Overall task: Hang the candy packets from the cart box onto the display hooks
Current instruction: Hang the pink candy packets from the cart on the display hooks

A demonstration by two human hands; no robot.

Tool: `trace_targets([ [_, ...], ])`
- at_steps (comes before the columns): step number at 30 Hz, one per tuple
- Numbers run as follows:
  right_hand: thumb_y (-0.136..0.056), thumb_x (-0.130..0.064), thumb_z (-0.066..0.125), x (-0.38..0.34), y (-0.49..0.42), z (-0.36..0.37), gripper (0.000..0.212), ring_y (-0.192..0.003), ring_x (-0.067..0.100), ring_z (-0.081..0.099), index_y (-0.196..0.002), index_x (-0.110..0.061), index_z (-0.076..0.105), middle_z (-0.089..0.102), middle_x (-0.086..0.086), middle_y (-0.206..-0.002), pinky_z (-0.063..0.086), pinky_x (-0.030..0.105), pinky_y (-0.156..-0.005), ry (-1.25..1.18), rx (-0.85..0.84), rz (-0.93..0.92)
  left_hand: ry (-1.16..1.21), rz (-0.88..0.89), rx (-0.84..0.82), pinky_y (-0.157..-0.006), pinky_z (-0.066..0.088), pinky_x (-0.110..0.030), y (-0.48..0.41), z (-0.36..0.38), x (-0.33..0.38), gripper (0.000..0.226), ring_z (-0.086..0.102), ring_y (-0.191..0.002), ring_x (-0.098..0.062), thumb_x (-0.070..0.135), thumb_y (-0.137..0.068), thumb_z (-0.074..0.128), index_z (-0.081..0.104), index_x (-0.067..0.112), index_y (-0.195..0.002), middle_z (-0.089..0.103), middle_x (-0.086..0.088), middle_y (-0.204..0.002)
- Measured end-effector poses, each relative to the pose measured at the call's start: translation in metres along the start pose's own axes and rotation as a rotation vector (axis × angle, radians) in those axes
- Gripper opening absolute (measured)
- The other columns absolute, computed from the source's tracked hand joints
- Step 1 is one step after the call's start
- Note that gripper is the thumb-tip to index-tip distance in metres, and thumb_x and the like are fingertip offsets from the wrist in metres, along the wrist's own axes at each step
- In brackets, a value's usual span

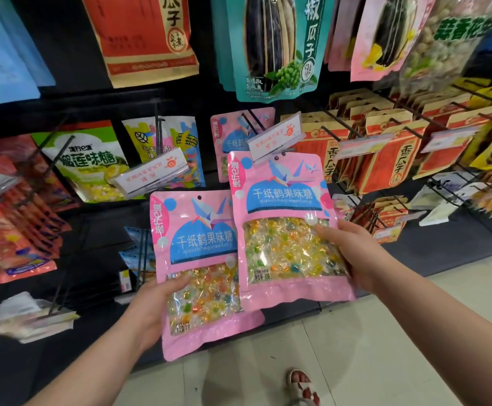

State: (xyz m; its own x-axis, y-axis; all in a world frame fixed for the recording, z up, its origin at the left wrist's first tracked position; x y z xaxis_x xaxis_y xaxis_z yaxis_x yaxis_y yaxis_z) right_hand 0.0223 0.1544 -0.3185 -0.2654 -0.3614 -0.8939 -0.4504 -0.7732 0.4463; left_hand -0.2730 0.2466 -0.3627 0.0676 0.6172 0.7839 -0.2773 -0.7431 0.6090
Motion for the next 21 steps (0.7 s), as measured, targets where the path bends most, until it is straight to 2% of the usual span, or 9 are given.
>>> trace_targets([
  [3,-0.089,-0.022,0.064,-0.004,-0.006,-0.001,0.019,-0.087,0.030,0.072,-0.104,-0.011,0.060,0.073,0.012,-0.097,0.059,0.044,-0.076,0.044,0.018,-0.004,-0.011,-0.001,0.005,-0.093,0.050,-0.053,-0.002,0.000,-0.002,0.024,0.067,-0.100,-0.038,0.009,-0.082,0.066,0.066,0.007,-0.106,0.072,-0.019,-0.105],
  [6,-0.088,-0.025,0.066,-0.005,-0.017,0.001,0.025,-0.093,0.032,0.070,-0.109,-0.012,0.059,0.071,0.011,-0.102,0.058,0.043,-0.076,0.071,0.032,-0.003,-0.016,-0.003,0.015,-0.088,0.051,-0.049,-0.002,0.000,-0.005,0.018,0.067,-0.100,-0.037,0.007,-0.088,0.062,0.066,0.008,-0.105,0.073,-0.018,-0.103],
  [9,-0.089,-0.024,0.065,-0.007,-0.029,0.004,0.022,-0.093,0.031,0.069,-0.107,-0.012,0.058,0.070,0.011,-0.103,0.058,0.042,-0.074,0.084,0.037,-0.004,-0.009,-0.007,0.023,-0.083,0.053,-0.046,-0.003,-0.002,-0.008,0.019,0.068,-0.096,-0.037,0.006,-0.088,0.062,0.066,0.007,-0.106,0.073,-0.019,-0.102],
  [13,-0.089,-0.026,0.065,-0.013,-0.048,0.007,0.032,-0.082,0.022,0.068,-0.115,-0.011,0.057,0.069,0.007,-0.100,0.055,0.035,-0.062,0.131,0.053,-0.043,0.011,0.013,0.036,-0.073,0.053,-0.042,-0.003,-0.007,-0.011,0.013,0.070,-0.081,-0.032,0.004,-0.089,0.059,0.065,0.008,-0.099,0.077,-0.013,-0.081],
  [15,-0.087,-0.028,0.066,-0.015,-0.060,0.008,0.030,-0.089,0.025,0.068,-0.112,-0.013,0.058,0.069,0.007,-0.101,0.057,0.044,-0.076,0.165,0.066,-0.059,0.013,0.025,0.049,-0.070,0.052,-0.041,-0.003,-0.009,-0.011,0.012,0.071,-0.075,-0.030,0.004,-0.090,0.059,0.065,0.009,-0.098,0.077,-0.010,-0.077],
  [17,-0.087,-0.027,0.067,-0.016,-0.073,0.011,0.017,-0.098,0.030,0.066,-0.099,-0.019,0.058,0.068,0.008,-0.103,0.053,0.053,-0.091,0.173,0.072,-0.073,0.014,0.021,0.065,-0.069,0.052,-0.041,-0.006,-0.012,-0.013,0.011,0.073,-0.070,-0.029,0.005,-0.089,0.059,0.064,0.008,-0.099,0.077,-0.011,-0.078],
  [21,-0.089,-0.025,0.064,-0.016,-0.097,0.018,0.009,-0.099,0.030,0.066,-0.088,-0.022,0.055,0.066,0.003,-0.097,0.054,0.049,-0.090,0.181,0.089,-0.135,0.021,0.018,0.093,-0.070,0.052,-0.042,-0.011,-0.020,-0.017,0.015,0.073,-0.071,-0.030,0.005,-0.087,0.060,0.065,0.007,-0.101,0.077,-0.014,-0.083],
])
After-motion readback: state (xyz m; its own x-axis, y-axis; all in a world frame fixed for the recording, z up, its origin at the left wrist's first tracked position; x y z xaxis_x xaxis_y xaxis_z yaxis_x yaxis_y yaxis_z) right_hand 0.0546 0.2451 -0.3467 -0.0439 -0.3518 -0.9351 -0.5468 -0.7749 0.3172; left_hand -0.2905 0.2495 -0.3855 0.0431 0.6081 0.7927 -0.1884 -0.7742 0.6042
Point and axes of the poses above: each hand's wrist, its own y-axis away from the middle knuckle, its own z-axis out of the palm, x = y × z, the point moved 5 cm from there along -y, towards the middle knuckle
